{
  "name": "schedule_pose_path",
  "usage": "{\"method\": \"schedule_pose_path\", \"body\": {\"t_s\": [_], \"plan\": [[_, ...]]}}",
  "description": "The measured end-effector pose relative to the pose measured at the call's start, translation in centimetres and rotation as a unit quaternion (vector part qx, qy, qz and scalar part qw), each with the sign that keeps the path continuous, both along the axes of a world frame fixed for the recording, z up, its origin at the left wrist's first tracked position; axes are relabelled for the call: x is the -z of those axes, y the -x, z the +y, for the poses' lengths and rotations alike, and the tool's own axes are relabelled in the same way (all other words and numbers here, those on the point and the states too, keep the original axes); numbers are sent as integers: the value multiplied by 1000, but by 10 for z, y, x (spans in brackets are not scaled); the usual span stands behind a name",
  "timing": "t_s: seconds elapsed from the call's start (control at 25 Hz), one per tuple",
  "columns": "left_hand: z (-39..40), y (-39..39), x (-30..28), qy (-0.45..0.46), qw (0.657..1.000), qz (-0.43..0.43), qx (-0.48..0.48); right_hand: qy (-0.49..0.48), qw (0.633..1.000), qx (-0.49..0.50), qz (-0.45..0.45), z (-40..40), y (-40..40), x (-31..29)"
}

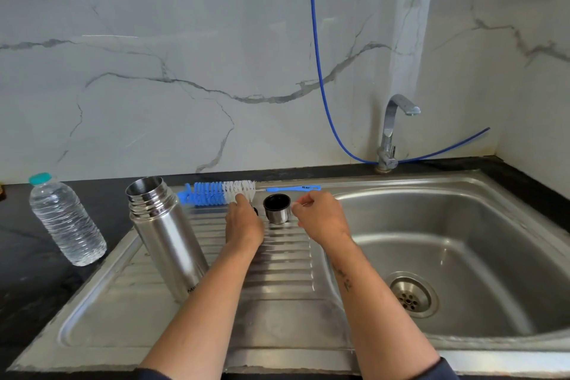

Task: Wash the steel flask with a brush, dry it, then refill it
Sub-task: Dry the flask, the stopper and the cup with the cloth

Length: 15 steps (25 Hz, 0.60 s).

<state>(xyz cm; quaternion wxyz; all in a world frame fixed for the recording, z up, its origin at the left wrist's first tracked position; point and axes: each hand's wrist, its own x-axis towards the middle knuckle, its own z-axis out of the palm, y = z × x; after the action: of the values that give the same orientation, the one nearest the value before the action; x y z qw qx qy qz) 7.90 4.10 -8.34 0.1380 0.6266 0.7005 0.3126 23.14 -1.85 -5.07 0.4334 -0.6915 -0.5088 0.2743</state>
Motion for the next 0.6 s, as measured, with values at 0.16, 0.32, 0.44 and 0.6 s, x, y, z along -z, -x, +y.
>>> {"method": "schedule_pose_path", "body": {"t_s": [0.16,0.32,0.44,0.6], "plan": [[-34,-20,-23,-106,991,-67,35,-11,999,30,11,-9,-3,-5],[-73,-67,-46,-153,965,-168,130,-9,990,133,-54,-48,-42,-14],[-99,-115,-52,-101,939,-231,235,8,967,219,-132,-90,-97,-7],[-120,-151,-24,-5,903,-232,362,146,869,381,-281,-159,-196,18]]}}
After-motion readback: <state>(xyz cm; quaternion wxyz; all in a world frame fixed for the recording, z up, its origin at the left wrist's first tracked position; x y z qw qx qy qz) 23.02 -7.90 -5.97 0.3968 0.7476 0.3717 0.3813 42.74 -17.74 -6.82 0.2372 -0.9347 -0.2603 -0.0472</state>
